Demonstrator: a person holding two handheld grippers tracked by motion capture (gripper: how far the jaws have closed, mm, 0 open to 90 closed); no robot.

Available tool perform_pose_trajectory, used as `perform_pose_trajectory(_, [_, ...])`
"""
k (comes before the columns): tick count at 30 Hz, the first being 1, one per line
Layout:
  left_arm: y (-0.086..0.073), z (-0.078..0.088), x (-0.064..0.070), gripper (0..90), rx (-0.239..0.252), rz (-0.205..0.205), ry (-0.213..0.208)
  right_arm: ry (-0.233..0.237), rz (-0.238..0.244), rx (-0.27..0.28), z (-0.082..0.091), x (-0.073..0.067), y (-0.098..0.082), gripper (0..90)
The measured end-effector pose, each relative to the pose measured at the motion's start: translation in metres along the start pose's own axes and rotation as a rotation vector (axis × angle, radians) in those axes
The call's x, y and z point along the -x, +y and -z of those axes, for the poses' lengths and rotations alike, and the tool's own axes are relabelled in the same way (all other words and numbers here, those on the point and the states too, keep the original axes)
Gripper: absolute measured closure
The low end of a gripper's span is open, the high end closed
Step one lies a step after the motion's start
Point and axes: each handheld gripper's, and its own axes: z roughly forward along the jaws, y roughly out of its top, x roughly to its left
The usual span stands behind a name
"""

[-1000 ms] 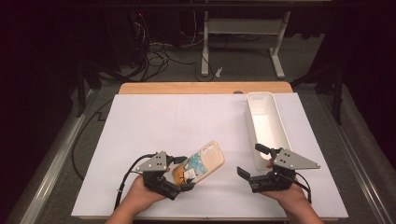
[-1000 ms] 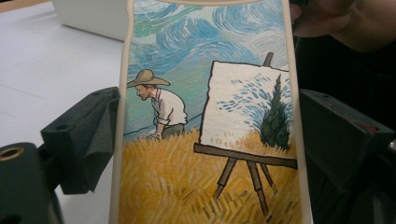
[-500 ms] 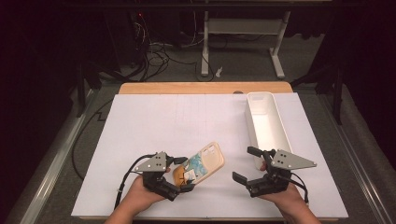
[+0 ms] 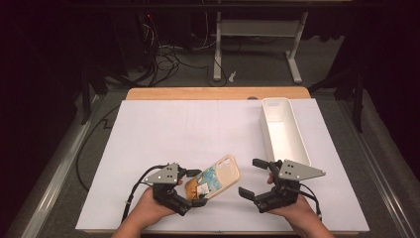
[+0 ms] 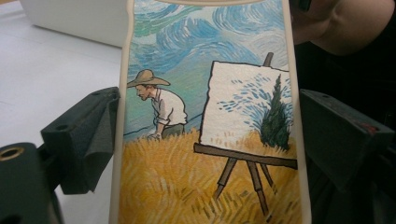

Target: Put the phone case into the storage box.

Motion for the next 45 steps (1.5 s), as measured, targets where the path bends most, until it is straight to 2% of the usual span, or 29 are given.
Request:
perform_pose_trajectory(15, [0.001, 0.001, 0.002, 11.4, 0.024, -0.018, -0.052, 0.06, -0.006, 0.028, 0.0, -0.002, 0.001, 0.1])
perform_pose_trajectory(24, [0.002, -0.001, 0.005, 11.4, 0.029, -0.033, -0.089, 0.112, -0.01, 0.047, 0.0, -0.003, 0.003, 0.1])
perform_pose_trajectory(39, [0.003, -0.004, 0.005, 11.4, 0.022, -0.043, -0.103, 0.167, -0.003, 0.05, -0.005, -0.007, 0.006, 0.1])
perform_pose_trajectory(45, [0.001, -0.006, -0.003, 11.4, 0.024, -0.027, -0.098, 0.182, -0.003, 0.048, -0.014, -0.001, 0.009, 0.1])
